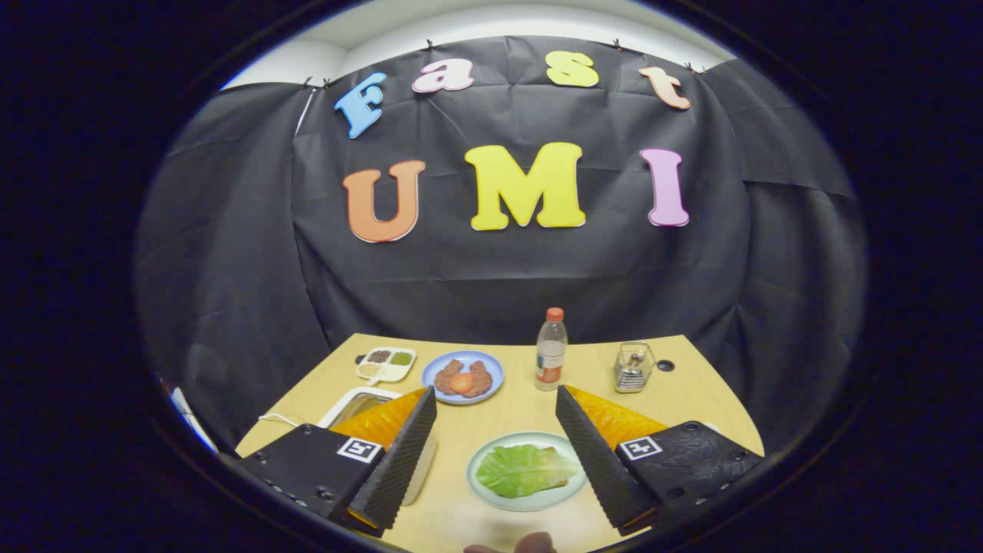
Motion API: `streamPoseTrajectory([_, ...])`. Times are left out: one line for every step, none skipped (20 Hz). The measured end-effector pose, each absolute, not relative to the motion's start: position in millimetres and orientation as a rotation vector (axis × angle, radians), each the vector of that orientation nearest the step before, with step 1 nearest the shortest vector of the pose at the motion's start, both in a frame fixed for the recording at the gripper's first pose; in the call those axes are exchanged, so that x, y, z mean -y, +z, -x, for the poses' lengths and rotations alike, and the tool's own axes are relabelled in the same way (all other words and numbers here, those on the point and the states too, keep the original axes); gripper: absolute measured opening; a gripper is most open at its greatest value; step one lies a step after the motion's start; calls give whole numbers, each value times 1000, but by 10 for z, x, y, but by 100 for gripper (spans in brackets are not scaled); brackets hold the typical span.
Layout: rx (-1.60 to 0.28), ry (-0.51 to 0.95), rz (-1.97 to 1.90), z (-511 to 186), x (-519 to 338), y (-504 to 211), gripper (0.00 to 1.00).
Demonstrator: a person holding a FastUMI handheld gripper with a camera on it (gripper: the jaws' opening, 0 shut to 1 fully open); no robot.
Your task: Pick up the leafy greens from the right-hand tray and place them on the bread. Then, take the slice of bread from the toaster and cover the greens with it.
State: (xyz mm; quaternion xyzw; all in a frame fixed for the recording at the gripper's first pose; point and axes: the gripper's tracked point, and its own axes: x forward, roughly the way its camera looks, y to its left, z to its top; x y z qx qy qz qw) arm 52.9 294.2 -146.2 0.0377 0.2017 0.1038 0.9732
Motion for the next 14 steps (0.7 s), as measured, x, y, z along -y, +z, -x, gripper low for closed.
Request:
streamPoseTrajectory([-413, 231, -80, -474, -3151, -1444, 96])
streamPoseTrajectory([-419, 251, -89, -432, -3349, -1449, 96])
streamPoseTrajectory([-426, 267, -97, -401, -3547, -1456, 96])
streamPoseTrajectory([-434, 286, -105, -366, -3731, -1463, 96])
streamPoseTrajectory([-447, 310, -112, -328, -3922, -1489, 96])
streamPoseTrajectory([-460, 323, -113, -322, -4075, -1544, 96])
streamPoseTrajectory([-471, 322, -106, -318, -4176, -1601, 96])
streamPoseTrajectory([-485, 318, -94, -324, -4264, -1680, 96])
streamPoseTrajectory([-498, 311, -78, -337, -4345, -1759, 96])
streamPoseTrajectory([-516, 311, -67, -356, -4427, -1861, 96])
streamPoseTrajectory([-542, 309, -59, -363, -4494, -1963, 96])
streamPoseTrajectory([-559, 303, -51, -398, -4539, -2056, 96])
streamPoseTrajectory([-574, 295, -42, -434, -4571, -2146, 94])
streamPoseTrajectory([-591, 284, -29, -458, -4592, -2224, 92])
